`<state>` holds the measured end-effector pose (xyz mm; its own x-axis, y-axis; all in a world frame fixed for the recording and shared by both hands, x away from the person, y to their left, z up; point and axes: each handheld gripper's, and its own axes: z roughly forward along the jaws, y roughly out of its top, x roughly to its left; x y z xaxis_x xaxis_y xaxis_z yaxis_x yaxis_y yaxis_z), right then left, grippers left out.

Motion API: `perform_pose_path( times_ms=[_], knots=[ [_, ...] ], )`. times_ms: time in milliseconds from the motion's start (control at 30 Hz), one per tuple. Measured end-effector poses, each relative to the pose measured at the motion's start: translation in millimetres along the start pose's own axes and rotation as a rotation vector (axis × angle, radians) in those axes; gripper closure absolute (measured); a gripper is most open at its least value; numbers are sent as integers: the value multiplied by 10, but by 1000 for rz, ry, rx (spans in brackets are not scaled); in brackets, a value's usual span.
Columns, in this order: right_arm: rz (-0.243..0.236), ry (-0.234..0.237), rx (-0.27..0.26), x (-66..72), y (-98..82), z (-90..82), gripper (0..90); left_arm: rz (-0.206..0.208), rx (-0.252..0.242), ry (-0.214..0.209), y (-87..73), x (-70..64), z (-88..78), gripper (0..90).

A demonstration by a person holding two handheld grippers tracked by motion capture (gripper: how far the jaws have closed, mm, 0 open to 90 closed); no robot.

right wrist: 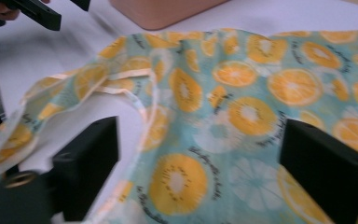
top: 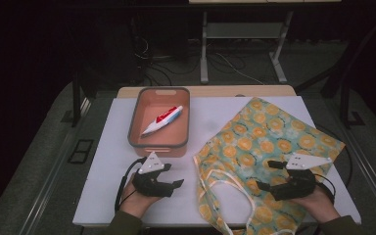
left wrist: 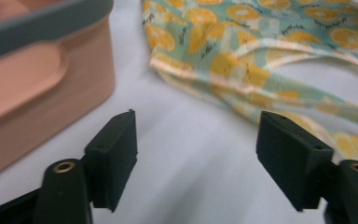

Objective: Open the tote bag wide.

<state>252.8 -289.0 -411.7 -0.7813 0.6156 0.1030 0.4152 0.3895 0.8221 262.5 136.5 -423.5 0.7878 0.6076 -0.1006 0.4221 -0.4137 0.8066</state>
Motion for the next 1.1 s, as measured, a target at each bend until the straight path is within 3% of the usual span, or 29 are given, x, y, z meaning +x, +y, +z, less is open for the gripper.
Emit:
perform_pose_path(
  times_ms=[167,300,500,633,900,1033,1067,1100],
  knots=[
    [-22,38,28,86,60,127,260,-10,3,9,-122,51,-56,203],
    [-35,135,28,246,163,252,347,-14,20,12,-124,74,-11,203],
    [-83,202,55,481,219,425,333,-2,28,12,-129,78,15,195],
    [-106,275,80,692,228,576,295,-5,27,12,-134,89,23,156],
    [-147,316,155,878,160,717,240,2,38,10,-134,102,42,150],
    [-159,334,226,930,95,786,268,7,38,10,-132,93,37,150],
    [-165,346,255,934,66,816,331,8,37,11,-130,92,37,150],
    [-165,346,255,934,66,816,331,9,38,12,-129,92,38,150]
  ],
)
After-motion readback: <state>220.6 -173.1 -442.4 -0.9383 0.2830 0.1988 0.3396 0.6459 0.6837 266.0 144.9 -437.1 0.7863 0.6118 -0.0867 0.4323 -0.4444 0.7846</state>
